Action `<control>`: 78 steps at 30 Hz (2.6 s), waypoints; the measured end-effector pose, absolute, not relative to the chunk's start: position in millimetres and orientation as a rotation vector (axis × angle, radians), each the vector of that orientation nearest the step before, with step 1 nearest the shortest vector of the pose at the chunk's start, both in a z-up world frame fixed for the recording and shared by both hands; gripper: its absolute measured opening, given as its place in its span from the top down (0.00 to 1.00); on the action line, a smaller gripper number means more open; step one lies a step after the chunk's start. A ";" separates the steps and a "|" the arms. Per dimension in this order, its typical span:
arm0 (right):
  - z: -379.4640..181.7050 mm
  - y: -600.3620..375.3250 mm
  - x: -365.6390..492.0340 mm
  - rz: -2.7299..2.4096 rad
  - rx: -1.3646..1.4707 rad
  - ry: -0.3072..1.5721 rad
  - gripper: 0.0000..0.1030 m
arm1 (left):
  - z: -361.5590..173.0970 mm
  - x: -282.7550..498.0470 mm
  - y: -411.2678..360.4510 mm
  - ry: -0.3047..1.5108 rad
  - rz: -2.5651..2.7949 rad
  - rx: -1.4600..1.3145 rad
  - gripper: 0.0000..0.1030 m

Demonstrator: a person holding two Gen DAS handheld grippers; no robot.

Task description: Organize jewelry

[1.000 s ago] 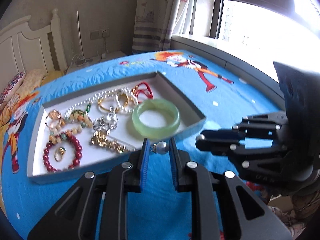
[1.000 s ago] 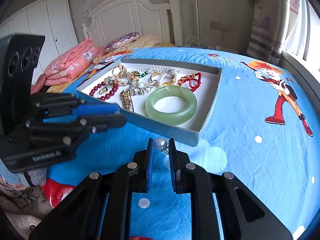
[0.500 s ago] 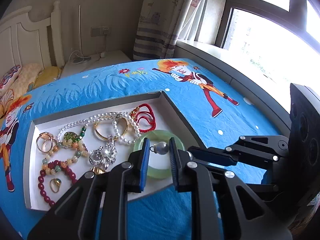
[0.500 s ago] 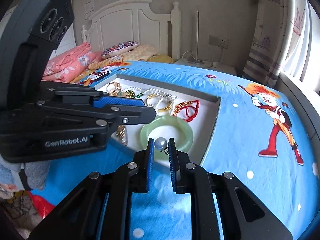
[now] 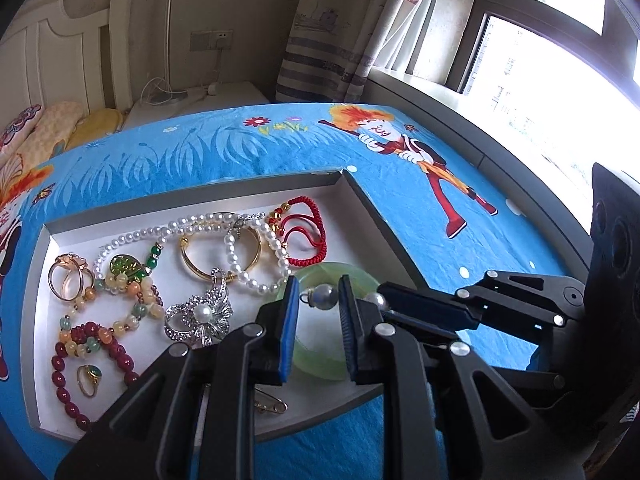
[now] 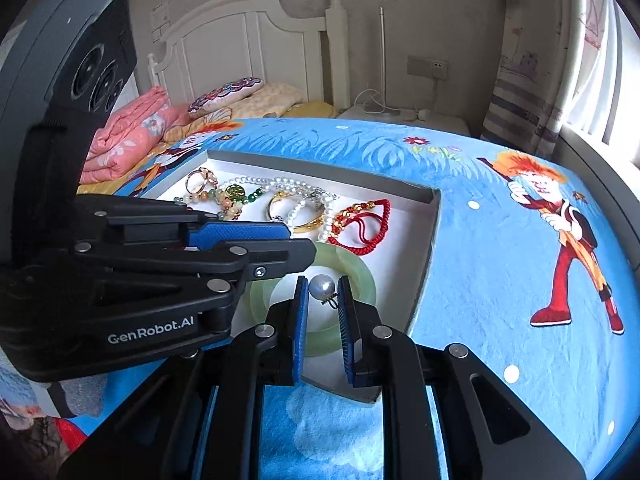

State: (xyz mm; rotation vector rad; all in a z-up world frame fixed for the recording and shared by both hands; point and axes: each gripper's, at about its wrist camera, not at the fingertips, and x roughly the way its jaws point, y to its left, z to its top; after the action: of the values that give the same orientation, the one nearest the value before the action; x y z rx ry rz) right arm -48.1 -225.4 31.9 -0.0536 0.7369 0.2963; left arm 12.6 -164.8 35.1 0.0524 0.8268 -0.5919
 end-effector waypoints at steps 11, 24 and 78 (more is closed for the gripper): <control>38.8 -266.9 -77.2 0.204 0.081 0.666 0.55 | 66.6 -1.7 -117.9 0.671 -0.437 -0.002 0.10; 42.0 -290.5 -97.3 0.118 0.201 0.611 0.16 | 73.9 -55.3 -60.8 0.529 -0.181 0.031 0.02; 31.0 -214.2 -101.3 -0.097 0.103 0.678 0.16 | 30.5 -70.7 -72.5 0.648 -0.128 0.062 0.02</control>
State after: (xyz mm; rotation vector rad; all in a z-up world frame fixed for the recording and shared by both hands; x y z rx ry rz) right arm -101.3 -214.2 31.0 0.1034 0.6777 -0.0971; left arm -70.7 -72.5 30.5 0.0618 0.6483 -0.1277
